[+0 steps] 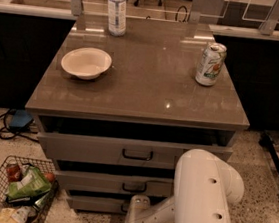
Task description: Open bottom drawer
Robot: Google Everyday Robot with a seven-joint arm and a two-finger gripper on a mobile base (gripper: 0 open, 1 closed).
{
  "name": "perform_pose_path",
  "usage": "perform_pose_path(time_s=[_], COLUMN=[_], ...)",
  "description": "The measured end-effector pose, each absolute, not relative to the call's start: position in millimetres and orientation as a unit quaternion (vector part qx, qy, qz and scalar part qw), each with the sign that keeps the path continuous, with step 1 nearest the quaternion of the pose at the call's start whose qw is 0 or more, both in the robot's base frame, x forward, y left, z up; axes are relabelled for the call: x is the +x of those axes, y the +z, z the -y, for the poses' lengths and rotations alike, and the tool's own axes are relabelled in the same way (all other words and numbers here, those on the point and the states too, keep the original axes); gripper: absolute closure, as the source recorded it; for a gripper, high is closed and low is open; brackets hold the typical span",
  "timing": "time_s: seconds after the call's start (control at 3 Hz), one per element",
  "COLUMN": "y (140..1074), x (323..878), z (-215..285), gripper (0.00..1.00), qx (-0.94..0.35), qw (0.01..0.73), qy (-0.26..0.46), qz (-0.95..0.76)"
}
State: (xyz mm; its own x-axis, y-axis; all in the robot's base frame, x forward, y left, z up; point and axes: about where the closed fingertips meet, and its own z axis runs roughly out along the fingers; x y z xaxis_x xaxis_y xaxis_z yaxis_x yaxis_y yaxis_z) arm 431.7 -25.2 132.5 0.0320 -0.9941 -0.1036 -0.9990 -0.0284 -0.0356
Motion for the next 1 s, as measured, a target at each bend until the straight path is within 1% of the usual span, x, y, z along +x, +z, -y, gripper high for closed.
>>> perform_pose_path(time_s=[0.67, 1.0], y=[132.4, 134.9], x=[431.5, 431.7], z=[25.1, 25.1], gripper=[0.64, 0.88], qx=[-0.716, -0.716], qw=[0.049, 0.049], qy=[0.027, 0.027], qz=[-0.696, -0.696])
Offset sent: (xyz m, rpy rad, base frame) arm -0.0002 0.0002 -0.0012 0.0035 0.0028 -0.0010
